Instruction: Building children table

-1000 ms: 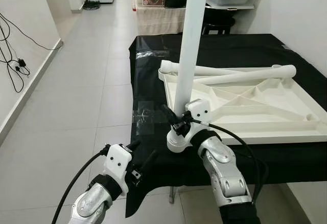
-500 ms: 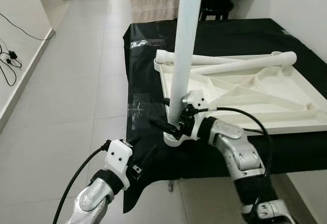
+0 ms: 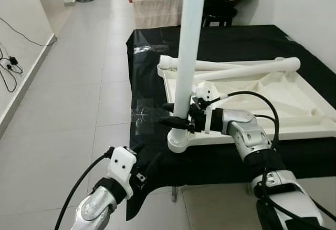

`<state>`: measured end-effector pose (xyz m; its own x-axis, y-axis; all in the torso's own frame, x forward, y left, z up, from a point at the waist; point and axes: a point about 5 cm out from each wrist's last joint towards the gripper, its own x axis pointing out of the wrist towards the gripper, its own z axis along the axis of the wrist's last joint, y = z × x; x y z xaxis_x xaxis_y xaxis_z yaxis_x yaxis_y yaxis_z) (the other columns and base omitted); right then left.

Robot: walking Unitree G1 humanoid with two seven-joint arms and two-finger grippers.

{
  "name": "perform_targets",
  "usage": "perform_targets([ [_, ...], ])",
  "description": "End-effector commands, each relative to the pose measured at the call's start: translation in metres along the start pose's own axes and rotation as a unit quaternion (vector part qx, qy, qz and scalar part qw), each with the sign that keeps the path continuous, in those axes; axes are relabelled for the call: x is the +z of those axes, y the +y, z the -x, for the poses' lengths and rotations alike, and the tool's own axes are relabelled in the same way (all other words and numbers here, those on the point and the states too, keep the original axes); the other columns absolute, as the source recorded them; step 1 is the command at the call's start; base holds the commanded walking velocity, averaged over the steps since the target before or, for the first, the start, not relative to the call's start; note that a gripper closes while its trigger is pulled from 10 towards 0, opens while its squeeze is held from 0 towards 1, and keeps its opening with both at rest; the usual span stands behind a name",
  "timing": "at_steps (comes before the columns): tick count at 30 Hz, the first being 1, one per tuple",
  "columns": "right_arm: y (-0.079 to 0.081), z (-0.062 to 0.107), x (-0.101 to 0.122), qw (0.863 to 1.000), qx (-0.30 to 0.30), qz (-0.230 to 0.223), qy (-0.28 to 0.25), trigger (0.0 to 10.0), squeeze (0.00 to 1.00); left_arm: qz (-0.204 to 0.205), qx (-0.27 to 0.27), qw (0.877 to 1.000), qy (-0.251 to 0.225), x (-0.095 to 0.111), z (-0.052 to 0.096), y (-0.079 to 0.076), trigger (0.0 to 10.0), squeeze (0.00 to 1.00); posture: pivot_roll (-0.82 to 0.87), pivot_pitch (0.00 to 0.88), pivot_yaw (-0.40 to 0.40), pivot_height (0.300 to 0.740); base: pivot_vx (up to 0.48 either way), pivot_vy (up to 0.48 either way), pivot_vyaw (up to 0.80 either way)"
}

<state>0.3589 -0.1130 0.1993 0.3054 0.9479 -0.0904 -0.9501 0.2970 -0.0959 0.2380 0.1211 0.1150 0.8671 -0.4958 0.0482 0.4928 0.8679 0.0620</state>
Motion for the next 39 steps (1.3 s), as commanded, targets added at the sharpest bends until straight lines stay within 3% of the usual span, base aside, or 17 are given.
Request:
perform_targets([
  [1, 0.002, -0.005, 0.000, 1.000, 0.019, -0.011, -0.003, 0.0, 0.00, 0.000, 0.000, 1.000, 0.005, -0.002, 0.002, -0.002, 10.0, 0.00, -0.01, 0.125, -0.055, 0.740, 0.000, 0.000, 0.00],
  [10, 0.008, 0.009, -0.019, 0.998, -0.057, -0.011, -0.011, 0.0, 0.00, 0.002, 0.000, 1.000, 0.003, -0.001, 0.002, -0.003, 10.0, 0.00, -0.02, 0.137, -0.055, 0.740, 0.000, 0.000, 0.00],
  [11, 0.023, -0.001, -0.037, 0.968, -0.225, -0.076, -0.082, 0.0, 0.00, 0.001, 0.000, 1.000, 0.003, -0.001, 0.003, -0.001, 10.0, 0.00, -0.05, 0.150, -0.048, 0.740, 0.000, 0.000, 0.00],
  [12, 0.045, -0.001, -0.059, 0.929, -0.338, -0.125, -0.084, 0.0, 0.00, 0.001, 0.001, 1.000, 0.003, 0.000, 0.004, 0.001, 10.0, 0.00, -0.05, 0.151, -0.045, 0.740, 0.000, 0.000, 0.00],
  [13, 0.045, -0.001, -0.059, 0.929, -0.338, -0.125, -0.084, 0.0, 0.00, 0.001, 0.001, 1.000, 0.003, 0.000, 0.004, 0.001, 10.0, 0.00, -0.05, 0.151, -0.045, 0.740, 0.000, 0.000, 0.00],
  [14, 0.057, -0.002, -0.050, 0.920, -0.375, -0.070, -0.084, 0.0, 0.00, 0.000, 0.000, 1.000, 0.003, 0.000, 0.004, 0.003, 10.0, 0.00, -0.06, 0.157, -0.036, 0.740, 0.000, 0.000, 0.00],
  [16, 0.061, -0.004, -0.053, 0.916, -0.389, -0.064, -0.070, 0.0, 0.00, 0.000, 0.000, 1.000, 0.004, 0.000, 0.004, 0.004, 10.0, 0.00, -0.08, 0.146, -0.020, 0.740, 0.000, 0.000, 0.00],
  [17, 0.057, -0.006, -0.056, 0.924, -0.373, -0.061, -0.055, 0.0, 0.00, 0.002, -0.004, 1.000, 0.004, 0.000, 0.002, 0.004, 10.0, 0.00, -0.06, 0.144, -0.035, 0.740, 0.000, 0.000, 0.00],
  [27, 0.052, -0.011, -0.058, 0.929, -0.362, -0.065, -0.045, 0.0, 0.00, 0.001, -0.002, 1.000, 0.005, -0.001, 0.001, 0.007, 10.0, 0.00, -0.05, 0.133, -0.020, 0.740, 0.000, 0.000, 0.00],
  [28, 0.053, -0.011, -0.056, 0.929, -0.361, -0.069, -0.048, 6.5, 0.00, 0.001, 0.000, 1.000, 0.005, -0.001, 0.001, 0.008, 10.0, 0.00, -0.03, 0.126, -0.019, 0.740, 0.000, 0.000, 0.00],
  [29, 0.052, -0.010, -0.055, 0.928, -0.357, -0.087, -0.056, 10.0, 0.00, 0.000, 0.000, 1.000, 0.006, 0.000, 0.001, 0.008, 10.0, 0.00, -0.03, 0.126, -0.019, 0.740, 0.000, 0.000, 0.00],
  [33, 0.054, -0.010, -0.048, 0.928, -0.346, -0.117, -0.074, 10.0, 0.00, -0.002, -0.002, 1.000, 0.008, -0.001, 0.001, 0.007, 10.0, 0.00, -0.02, 0.120, -0.019, 0.740, 0.000, 0.000, 0.00],
  [34, 0.052, -0.010, -0.043, 0.938, -0.317, -0.111, -0.081, 10.0, 1.00, -0.002, -0.003, 1.000, 0.008, -0.001, 0.001, 0.007, 10.0, 0.00, -0.01, 0.119, -0.020, 0.740, 0.000, 0.000, 0.00],
  [35, 0.052, -0.010, -0.043, 0.938, -0.317, -0.111, -0.081, 10.0, 1.00, -0.002, -0.003, 1.000, 0.008, -0.001, 0.001, 0.007, 10.0, 0.00, -0.01, 0.119, -0.020, 0.740, 0.000, 0.000, 0.00],
  [37, 0.041, -0.010, -0.031, 0.961, -0.252, -0.077, -0.080, 10.0, 1.00, -0.009, -0.010, 1.000, 0.011, -0.001, 0.002, 0.005, 10.0, 0.00, 0.00, 0.113, -0.027, 0.740, 0.000, 0.000, 0.00],
  [38, 0.041, -0.010, -0.031, 0.961, -0.252, -0.077, -0.080, 10.0, 1.00, -0.009, -0.010, 1.000, 0.011, -0.001, 0.002, 0.005, 10.0, 0.00, 0.00, 0.113, -0.027, 0.740, 0.000, 0.000, 0.00],
  [39, 0.035, -0.009, -0.027, 0.967, -0.235, -0.064, -0.076, 10.0, 0.57, -0.014, -0.016, 1.000, 0.012, -0.001, 0.003, 0.004, 10.0, 0.00, 0.00, 0.112, -0.029, 0.740, 0.000, 0.000, 0.00],
])
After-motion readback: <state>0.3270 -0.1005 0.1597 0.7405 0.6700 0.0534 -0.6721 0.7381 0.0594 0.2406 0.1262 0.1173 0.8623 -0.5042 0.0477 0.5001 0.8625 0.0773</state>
